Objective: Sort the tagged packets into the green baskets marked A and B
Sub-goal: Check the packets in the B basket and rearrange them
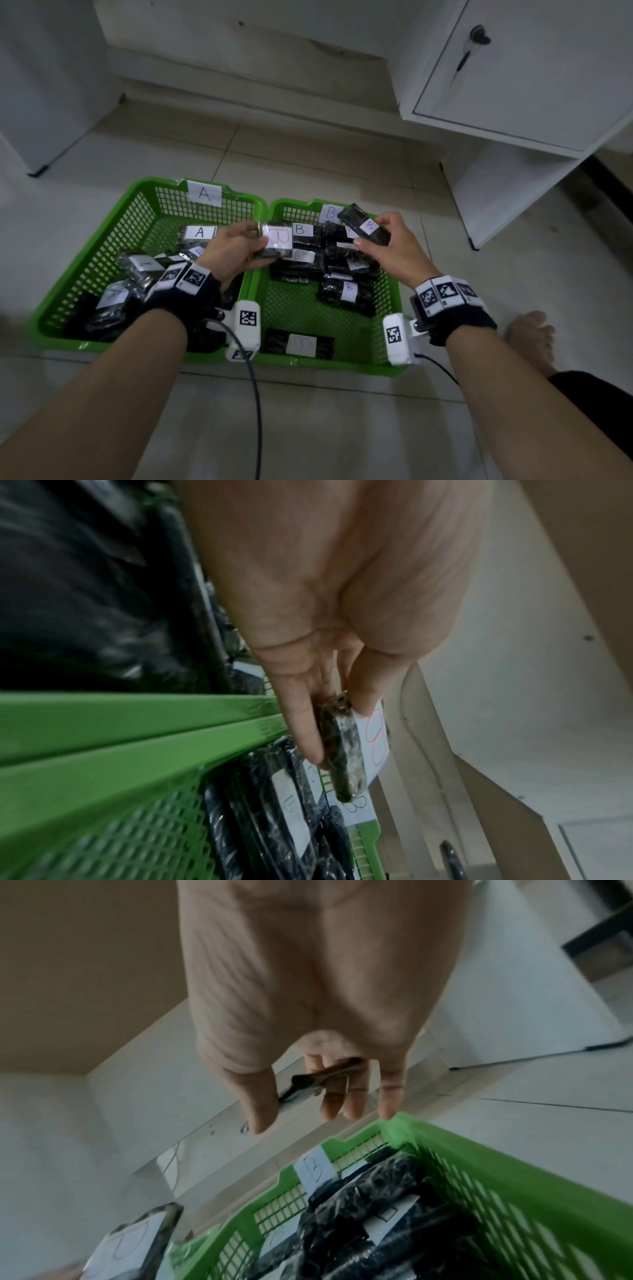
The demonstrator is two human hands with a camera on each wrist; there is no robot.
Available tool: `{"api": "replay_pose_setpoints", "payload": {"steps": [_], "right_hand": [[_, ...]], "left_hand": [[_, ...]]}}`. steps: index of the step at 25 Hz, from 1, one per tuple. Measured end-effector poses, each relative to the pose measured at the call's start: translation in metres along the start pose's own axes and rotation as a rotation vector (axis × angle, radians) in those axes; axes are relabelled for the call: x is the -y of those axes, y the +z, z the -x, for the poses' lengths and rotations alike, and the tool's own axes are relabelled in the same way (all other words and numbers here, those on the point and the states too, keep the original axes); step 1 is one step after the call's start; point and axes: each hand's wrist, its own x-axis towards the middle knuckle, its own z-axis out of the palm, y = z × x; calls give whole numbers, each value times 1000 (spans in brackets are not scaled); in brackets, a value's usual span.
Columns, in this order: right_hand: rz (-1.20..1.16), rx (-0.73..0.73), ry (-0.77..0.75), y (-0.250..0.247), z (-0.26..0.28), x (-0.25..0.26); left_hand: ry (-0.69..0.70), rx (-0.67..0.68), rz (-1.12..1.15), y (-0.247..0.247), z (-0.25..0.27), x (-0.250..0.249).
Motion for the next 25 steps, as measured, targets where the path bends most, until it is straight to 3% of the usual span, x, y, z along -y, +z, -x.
{"api": "replay_pose_setpoints", "payload": {"steps": [3,7,10,12,15,22,25], "right_hand": [[114,-75,-66,-9,10,-20],[252,92,-69,15,25,-23],[426,267,-131,50,29,4],[526,291,-239,72,28,28],[580,219,-322,83,17,45],[576,5,-282,61,-33,52],[623,-3,-287,71,-63,62]], "left_hand": [[87,24,-264,11,-9,-13],[192,-9,-508,11,-21,-18],[188,-84,-469,-5,-25,-19],[149,-85,-468,-13,-23,-15],[114,-77,-433,-20,-19,-8],[91,-133,-240,-27,-21,0],[72,-164,-180,-28,-19,0]]}}
